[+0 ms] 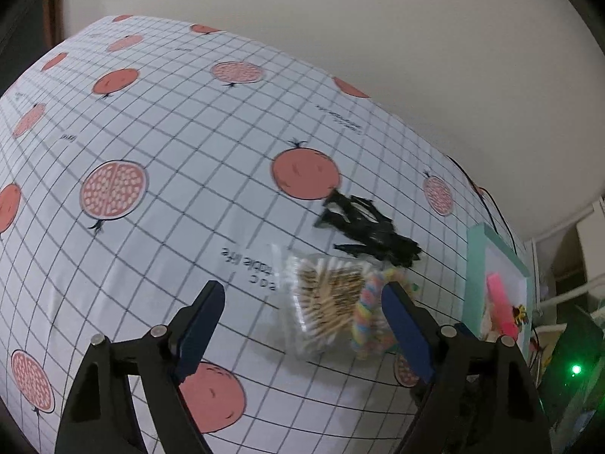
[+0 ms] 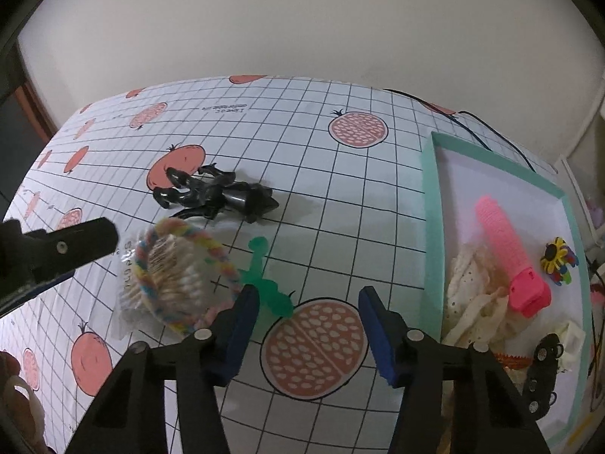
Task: Organize objects
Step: 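Move left tool to the cotton swab pack with the rainbow bracelet, then close left tool on the rainbow bead bracelet beside the swab pack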
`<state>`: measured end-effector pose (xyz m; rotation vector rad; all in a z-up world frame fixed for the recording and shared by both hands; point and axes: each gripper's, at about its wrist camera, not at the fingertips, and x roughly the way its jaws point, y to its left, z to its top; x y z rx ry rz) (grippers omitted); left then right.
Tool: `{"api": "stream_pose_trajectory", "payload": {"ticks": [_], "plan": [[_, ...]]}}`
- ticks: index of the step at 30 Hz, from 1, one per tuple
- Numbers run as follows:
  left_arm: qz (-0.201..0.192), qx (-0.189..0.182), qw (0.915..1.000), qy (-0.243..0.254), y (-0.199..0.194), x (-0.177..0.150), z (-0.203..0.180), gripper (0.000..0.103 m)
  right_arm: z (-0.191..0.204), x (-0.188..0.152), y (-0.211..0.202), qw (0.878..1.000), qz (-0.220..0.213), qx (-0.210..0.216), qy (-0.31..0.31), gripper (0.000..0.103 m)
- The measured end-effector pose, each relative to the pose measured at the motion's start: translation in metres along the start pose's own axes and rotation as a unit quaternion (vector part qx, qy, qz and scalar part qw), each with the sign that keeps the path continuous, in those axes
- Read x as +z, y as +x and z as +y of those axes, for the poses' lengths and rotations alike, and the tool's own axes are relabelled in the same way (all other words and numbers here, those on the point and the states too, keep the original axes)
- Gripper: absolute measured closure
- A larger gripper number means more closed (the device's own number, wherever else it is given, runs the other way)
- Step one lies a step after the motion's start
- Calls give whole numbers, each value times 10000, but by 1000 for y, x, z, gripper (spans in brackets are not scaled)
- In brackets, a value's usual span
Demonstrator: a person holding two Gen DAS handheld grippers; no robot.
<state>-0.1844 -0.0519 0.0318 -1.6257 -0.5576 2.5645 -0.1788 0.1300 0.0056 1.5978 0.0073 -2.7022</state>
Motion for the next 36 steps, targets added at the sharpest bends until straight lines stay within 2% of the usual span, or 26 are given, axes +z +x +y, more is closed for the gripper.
{"api": "stream_pose_trajectory", "payload": {"ticks": [1, 3, 5, 7, 14, 19, 25, 30, 36], "plan": [[-2, -21, 10000, 66, 0, -1, -4, 26, 0, 0, 0, 10000, 4, 30, 3, 48], [37, -65, 9998, 175, 2, -2, -9, 34, -1, 0, 0, 9999, 16, 103, 10, 50], [75, -55, 9996, 250, 6, -5, -14, 34, -3, 0, 0, 9998, 35, 168, 48, 52], [125, -89, 9994, 298, 10, -7, -18, 43, -2, -1, 0, 9995, 73, 273, 103, 55], [197, -141, 9985, 484, 18, -15, -28, 55, -2, -4, -2, 9986, 129, 491, 151, 59], [273, -152, 9976, 610, 22, -18, -34, 72, 2, -7, 0, 9978, 114, 645, 116, 60], [303, -120, 9975, 622, 26, -20, -34, 84, 2, -8, 3, 9960, 103, 849, 263, 62], [303, -84, 9978, 586, 27, -20, -31, 91, 2, -8, 7, 9939, 74, 1036, 369, 62], [305, -127, 9986, 411, 25, -19, -25, 94, -6, -6, 6, 9897, -36, 1266, 664, 66]]}}
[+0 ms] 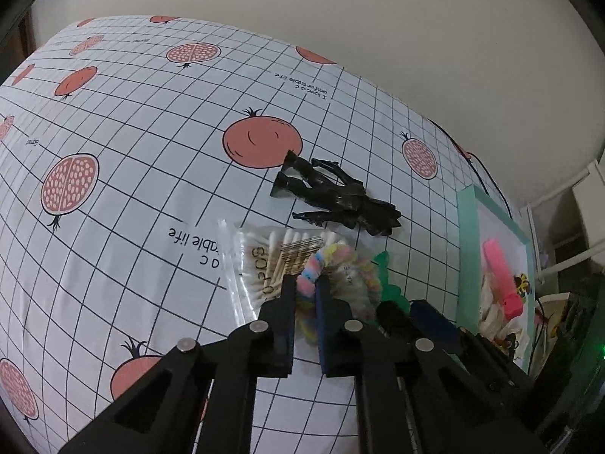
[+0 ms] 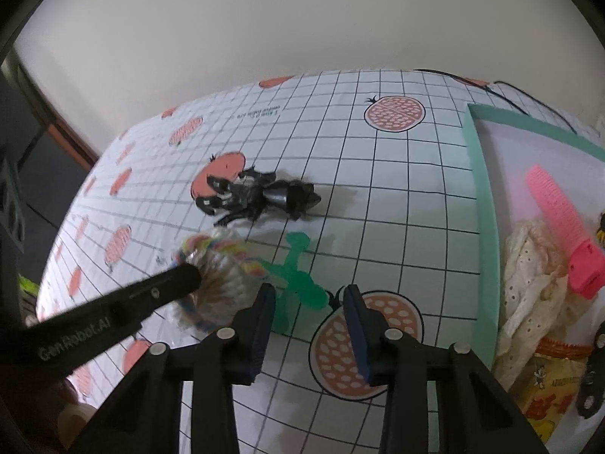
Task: Organize objects
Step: 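Close left tool on the rainbow bead bracelet beside the swab pack, then lift the rainbow bracelet with left tool and carry it over the tray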
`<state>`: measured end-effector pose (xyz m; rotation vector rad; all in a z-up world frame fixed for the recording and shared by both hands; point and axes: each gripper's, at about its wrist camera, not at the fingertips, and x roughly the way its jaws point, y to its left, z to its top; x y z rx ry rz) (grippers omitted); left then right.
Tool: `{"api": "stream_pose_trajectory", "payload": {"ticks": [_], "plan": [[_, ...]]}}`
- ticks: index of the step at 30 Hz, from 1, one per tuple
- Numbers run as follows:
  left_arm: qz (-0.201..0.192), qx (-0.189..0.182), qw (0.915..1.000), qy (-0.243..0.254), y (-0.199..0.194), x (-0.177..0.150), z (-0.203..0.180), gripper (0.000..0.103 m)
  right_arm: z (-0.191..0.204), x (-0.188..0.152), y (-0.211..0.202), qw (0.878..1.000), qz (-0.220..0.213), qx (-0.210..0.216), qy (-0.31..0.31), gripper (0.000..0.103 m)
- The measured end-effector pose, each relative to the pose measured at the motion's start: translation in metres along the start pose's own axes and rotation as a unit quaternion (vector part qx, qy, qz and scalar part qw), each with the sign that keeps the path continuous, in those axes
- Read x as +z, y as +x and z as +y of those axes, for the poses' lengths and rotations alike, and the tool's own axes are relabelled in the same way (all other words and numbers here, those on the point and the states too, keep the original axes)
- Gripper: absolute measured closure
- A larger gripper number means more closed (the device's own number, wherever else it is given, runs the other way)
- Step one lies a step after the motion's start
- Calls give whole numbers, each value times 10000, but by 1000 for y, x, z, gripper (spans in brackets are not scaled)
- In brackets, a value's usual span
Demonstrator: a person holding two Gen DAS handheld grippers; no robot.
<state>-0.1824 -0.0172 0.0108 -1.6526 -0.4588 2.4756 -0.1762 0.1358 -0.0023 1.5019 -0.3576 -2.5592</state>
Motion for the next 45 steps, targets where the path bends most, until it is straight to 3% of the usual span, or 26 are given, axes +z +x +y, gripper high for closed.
{"api": "stream_pose_trajectory", "payload": {"ticks": [6, 13, 15, 20, 21, 45], "plan": [[-6, 23, 10000, 25, -1, 0, -1, 95, -7, 2, 3, 9995, -23, 234, 221, 73], [11, 42, 10000, 67, -1, 0, -2, 95, -16, 1, 8, 9964, 33, 608, 585, 73], [10, 54, 10000, 73, -1, -1, -2, 95, -17, 1, 7, 9958, -13, 667, 628, 79], [7, 64, 9999, 88, 0, 0, -2, 95, -17, 2, 6, 9954, -12, 687, 665, 80], [3, 66, 9999, 88, 0, 0, -2, 95, -17, 2, 5, 9953, -19, 686, 677, 86], [-436, 14, 9988, 216, -38, 10, -22, 96, -32, 16, -44, 9948, -533, 570, 660, 86]]}}
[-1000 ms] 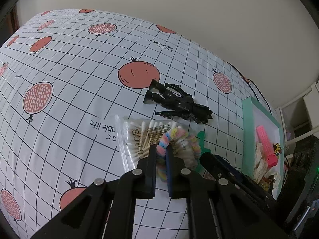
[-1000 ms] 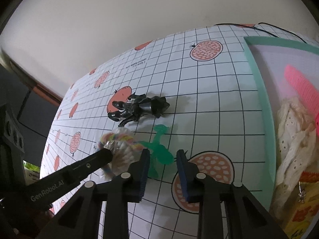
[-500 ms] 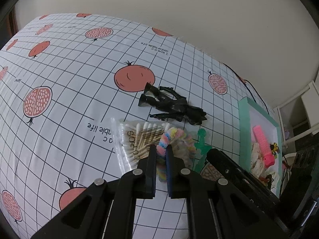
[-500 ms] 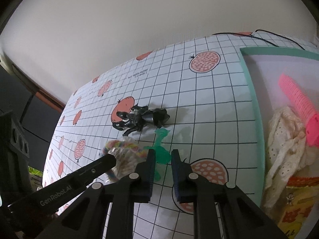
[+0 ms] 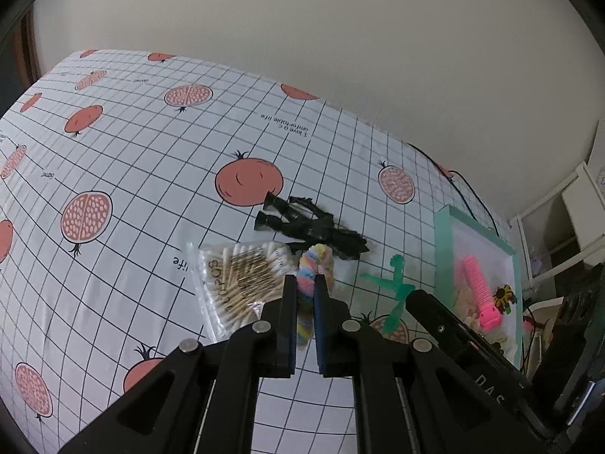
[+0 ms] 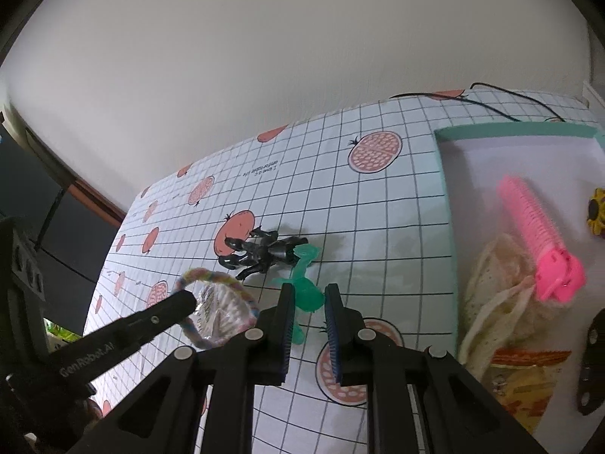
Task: Organize objects
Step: 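Lift the rainbow bracelet with left tool and carry it over the tray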
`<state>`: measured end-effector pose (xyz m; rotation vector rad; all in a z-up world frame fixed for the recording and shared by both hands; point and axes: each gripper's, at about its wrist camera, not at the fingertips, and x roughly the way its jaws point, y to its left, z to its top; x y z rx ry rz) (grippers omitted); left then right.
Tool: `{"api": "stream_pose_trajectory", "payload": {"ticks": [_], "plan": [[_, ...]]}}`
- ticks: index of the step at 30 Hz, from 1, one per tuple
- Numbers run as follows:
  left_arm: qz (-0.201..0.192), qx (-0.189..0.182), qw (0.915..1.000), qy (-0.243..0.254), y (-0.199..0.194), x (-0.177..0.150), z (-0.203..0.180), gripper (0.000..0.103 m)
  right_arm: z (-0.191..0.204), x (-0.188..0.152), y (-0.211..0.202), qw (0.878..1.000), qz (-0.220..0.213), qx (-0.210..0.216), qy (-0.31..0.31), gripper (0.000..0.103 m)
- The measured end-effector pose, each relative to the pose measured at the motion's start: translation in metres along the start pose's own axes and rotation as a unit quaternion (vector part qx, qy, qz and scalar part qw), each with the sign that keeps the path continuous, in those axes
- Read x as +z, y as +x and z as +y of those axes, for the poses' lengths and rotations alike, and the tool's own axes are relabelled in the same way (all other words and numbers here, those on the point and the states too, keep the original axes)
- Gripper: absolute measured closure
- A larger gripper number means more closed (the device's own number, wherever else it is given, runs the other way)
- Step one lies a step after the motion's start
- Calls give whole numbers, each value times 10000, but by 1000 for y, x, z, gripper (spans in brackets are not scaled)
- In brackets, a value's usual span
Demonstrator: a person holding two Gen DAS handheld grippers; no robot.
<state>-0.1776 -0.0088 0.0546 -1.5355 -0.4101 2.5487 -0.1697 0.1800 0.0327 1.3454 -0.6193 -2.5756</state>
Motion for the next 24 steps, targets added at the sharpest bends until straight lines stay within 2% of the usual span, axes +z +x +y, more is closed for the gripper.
{"api": "stream_pose_trajectory", "payload": {"ticks": [12, 24], "plan": [[-193, -122, 9994, 273, -14, -1, -38, 96, -26, 10, -37, 9996, -244, -157, 24, 86], [-274, -267, 9972, 638, -15, -6, -95, 96, -78, 27, -86, 9955, -746, -415, 423, 86]]}}
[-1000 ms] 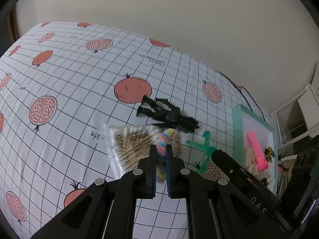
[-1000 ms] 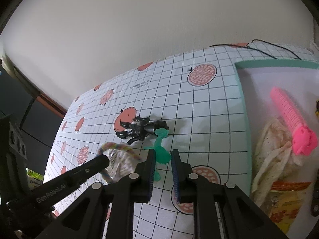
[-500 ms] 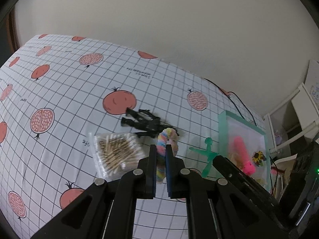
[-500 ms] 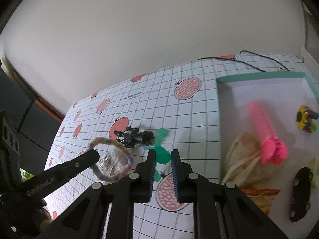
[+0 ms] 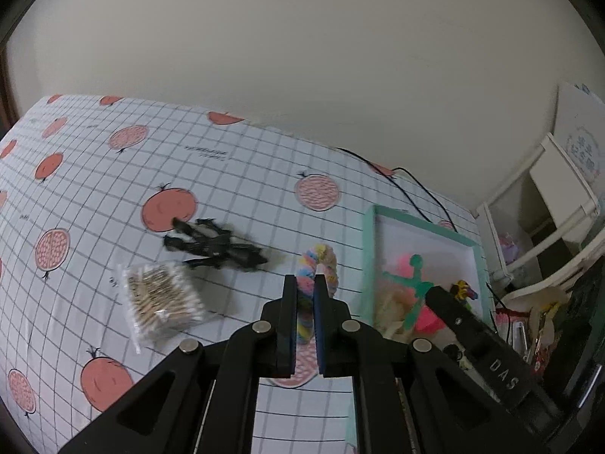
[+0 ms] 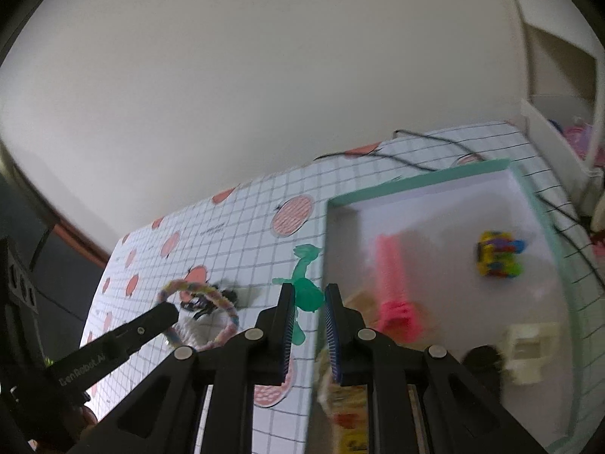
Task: Organize objects
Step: 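Lift the rainbow bracelet with left tool and carry it over the tray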
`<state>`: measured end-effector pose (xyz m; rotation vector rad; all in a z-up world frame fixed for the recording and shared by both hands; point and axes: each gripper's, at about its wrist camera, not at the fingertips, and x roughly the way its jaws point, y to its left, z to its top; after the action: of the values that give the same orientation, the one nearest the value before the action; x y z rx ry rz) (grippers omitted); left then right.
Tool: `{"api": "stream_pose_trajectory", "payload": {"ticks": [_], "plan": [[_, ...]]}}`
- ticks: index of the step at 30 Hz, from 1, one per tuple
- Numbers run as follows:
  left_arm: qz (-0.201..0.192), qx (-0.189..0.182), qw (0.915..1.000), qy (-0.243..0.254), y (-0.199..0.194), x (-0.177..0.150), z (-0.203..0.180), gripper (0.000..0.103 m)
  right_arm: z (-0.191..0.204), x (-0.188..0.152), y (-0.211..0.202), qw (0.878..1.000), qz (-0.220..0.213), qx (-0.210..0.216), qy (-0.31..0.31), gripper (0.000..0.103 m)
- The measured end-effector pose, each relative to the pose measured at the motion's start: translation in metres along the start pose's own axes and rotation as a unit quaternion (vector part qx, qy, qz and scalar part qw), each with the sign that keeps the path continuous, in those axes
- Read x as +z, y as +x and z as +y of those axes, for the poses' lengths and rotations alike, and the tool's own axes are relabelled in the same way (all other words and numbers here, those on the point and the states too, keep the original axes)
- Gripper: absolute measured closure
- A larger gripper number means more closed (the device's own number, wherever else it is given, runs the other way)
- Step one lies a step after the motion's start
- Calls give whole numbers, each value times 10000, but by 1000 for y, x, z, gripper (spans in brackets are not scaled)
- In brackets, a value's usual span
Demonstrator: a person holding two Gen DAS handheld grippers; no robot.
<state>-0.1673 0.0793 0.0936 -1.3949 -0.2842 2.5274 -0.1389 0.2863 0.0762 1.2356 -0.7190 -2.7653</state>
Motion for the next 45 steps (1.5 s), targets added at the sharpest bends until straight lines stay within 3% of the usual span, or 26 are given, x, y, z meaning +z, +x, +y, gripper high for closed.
{"api": "stream_pose_trajectory", "payload": {"ticks": [12, 21, 28, 45], "plan": [[-163, -239, 9984, 483, 10, 13, -58, 96, -59, 9, -21, 9977, -359, -354, 456, 86], [-293, -363, 9949, 891, 32, 25, -92, 96, -81, 10, -20, 9962, -342, -583, 555, 86], [-117, -587, 9929, 1028, 64, 27, -105, 96, -88, 7, -9, 9958, -257, -643, 600, 86], [502, -315, 9953, 766, 119, 12, -90, 95, -95, -9, 17, 9952, 100, -814, 535, 86]]}}
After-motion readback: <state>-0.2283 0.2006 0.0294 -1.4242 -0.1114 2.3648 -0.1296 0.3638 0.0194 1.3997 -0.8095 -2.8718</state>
